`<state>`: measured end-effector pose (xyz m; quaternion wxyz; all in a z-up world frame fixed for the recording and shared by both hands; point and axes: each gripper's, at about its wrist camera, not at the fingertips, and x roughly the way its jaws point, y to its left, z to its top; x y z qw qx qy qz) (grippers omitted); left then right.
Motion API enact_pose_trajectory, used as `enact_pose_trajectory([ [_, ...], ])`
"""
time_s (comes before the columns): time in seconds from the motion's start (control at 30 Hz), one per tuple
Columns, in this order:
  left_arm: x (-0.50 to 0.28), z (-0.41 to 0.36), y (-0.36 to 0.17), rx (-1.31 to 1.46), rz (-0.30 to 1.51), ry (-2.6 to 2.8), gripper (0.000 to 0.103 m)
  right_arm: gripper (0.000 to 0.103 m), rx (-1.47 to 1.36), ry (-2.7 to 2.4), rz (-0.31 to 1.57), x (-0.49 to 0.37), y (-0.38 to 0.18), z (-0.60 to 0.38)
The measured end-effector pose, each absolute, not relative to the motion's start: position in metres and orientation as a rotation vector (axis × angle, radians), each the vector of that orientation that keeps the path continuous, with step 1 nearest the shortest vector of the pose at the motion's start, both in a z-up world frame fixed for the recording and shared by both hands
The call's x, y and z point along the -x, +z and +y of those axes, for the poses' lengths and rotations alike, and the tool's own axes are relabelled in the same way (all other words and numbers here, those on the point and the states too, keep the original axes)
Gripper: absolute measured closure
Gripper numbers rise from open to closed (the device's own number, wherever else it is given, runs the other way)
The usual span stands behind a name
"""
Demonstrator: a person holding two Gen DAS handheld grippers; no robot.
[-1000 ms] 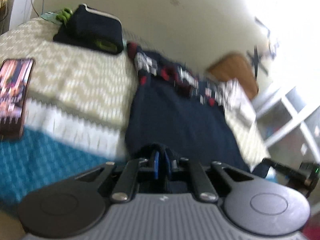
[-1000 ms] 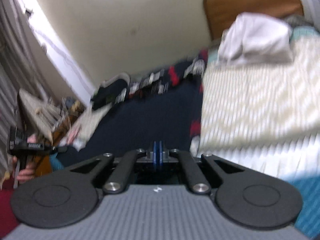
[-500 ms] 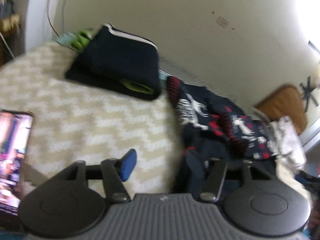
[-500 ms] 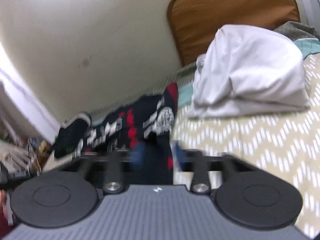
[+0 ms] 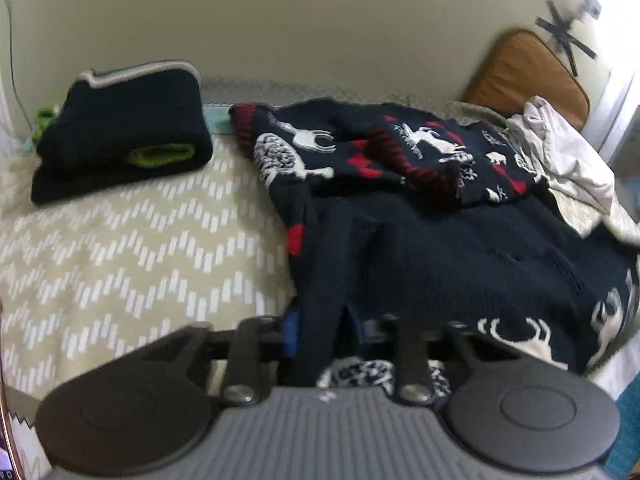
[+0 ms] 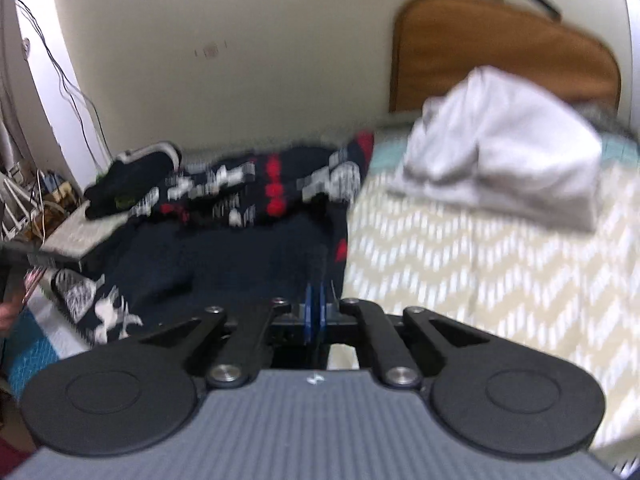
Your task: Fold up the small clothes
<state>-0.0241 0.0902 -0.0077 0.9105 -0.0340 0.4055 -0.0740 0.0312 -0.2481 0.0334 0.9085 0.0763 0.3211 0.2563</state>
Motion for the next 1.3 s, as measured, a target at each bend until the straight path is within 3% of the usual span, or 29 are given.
enact_pose_trajectory([
  [0.3,0.066,0.129,0.024,0.285,0.551,-0.067,0.090,0.097,-0.242,0.506,0.419,-0.060,0.058,-0.243],
  [0.37,0.056,0.133,0.012,0.311,0.588,-0.013,0.087,0.097,-0.262,0.462,0.443,-0.071,0.046,-0.242],
  [0.43,0.037,0.133,-0.005,0.306,0.709,0.036,0.084,0.095,-0.210,0.392,0.558,-0.093,0.019,-0.233],
  [0.5,0.035,0.132,-0.009,0.280,0.719,0.041,0.080,0.091,-0.163,0.332,0.710,-0.110,-0.008,-0.229],
  [0.6,0.037,0.135,0.011,0.200,0.688,0.040,0.071,0.091,-0.236,0.332,0.655,-0.108,0.000,-0.252],
  [0.67,0.031,0.142,0.031,0.166,0.658,0.047,0.071,0.090,-0.260,0.322,0.610,-0.112,0.018,-0.266],
  [0.9,-0.070,0.130,0.081,-0.049,0.648,0.018,0.066,0.089,-0.172,0.445,0.541,-0.183,0.068,-0.246],
  [1.03,-0.155,0.117,0.067,-0.111,0.753,-0.001,0.063,0.086,-0.241,0.530,0.663,-0.263,0.066,-0.212],
  [1.13,-0.200,0.110,0.049,-0.134,0.792,-0.016,0.053,0.085,-0.261,0.564,0.751,-0.304,0.058,-0.177],
  [1.23,-0.228,0.107,0.034,-0.104,0.824,-0.060,0.045,0.071,-0.217,0.584,0.807,-0.328,0.040,-0.140],
  [1.3,-0.242,0.103,0.025,-0.095,0.842,-0.091,0.043,0.070,-0.166,0.608,0.851,-0.341,0.027,-0.120],
])
